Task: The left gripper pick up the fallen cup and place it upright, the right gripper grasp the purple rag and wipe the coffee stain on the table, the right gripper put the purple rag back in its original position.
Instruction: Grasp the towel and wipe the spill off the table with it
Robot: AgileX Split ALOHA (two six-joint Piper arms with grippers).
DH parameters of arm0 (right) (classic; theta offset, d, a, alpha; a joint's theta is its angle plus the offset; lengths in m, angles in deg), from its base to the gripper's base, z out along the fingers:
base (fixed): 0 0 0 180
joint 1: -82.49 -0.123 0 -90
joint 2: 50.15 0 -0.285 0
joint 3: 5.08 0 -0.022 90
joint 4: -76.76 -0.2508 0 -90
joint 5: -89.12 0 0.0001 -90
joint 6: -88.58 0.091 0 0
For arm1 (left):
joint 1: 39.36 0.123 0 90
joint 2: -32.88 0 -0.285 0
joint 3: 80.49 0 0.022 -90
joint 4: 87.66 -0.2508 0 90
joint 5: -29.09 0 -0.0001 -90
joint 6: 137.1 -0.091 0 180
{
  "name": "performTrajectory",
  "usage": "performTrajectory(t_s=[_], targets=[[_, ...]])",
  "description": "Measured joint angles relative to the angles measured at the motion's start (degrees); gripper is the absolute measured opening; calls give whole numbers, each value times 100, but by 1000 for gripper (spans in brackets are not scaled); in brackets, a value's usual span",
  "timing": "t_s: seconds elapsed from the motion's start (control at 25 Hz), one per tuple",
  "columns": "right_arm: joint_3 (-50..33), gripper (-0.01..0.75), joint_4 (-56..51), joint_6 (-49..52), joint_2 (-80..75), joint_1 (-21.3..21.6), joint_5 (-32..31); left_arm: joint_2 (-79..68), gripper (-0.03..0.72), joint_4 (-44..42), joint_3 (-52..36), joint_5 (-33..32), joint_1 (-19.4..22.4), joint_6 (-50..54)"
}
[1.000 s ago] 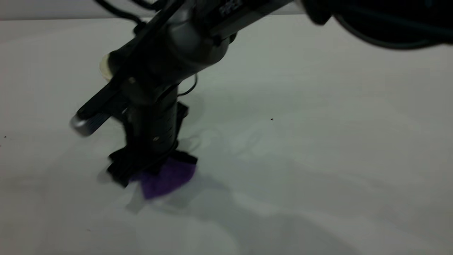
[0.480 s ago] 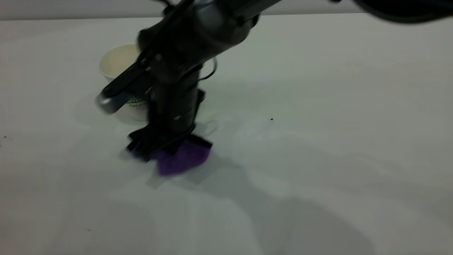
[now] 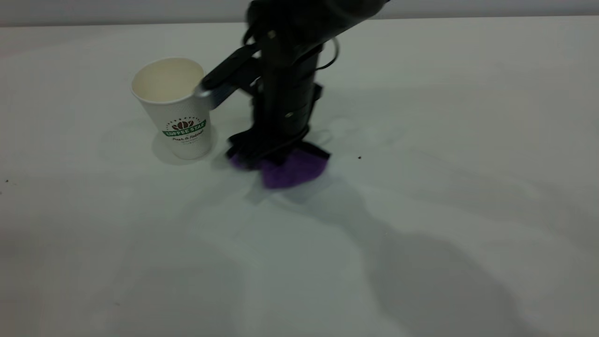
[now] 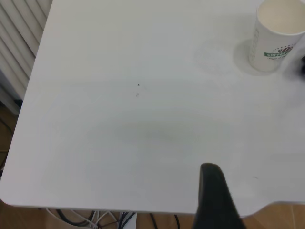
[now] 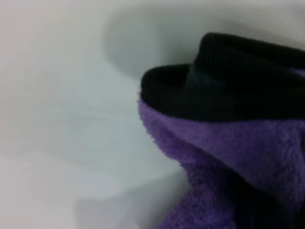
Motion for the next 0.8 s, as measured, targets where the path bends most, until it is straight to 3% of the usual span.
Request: performTrajectory(t_s=[0.12,0.48,0.6,0.8], targets=[[6,75,46,242,11,444,-289,0,501,0,0,0,0,0],[25,81,81,991,58,2313,-1693,0,501,0,0,0,0,0],[6,84,85,1073,58,2629,-1902,0,501,0,0,0,0,0],[4,97,-141,745,58,2698,-2038,0,501,0,0,0,0,0]])
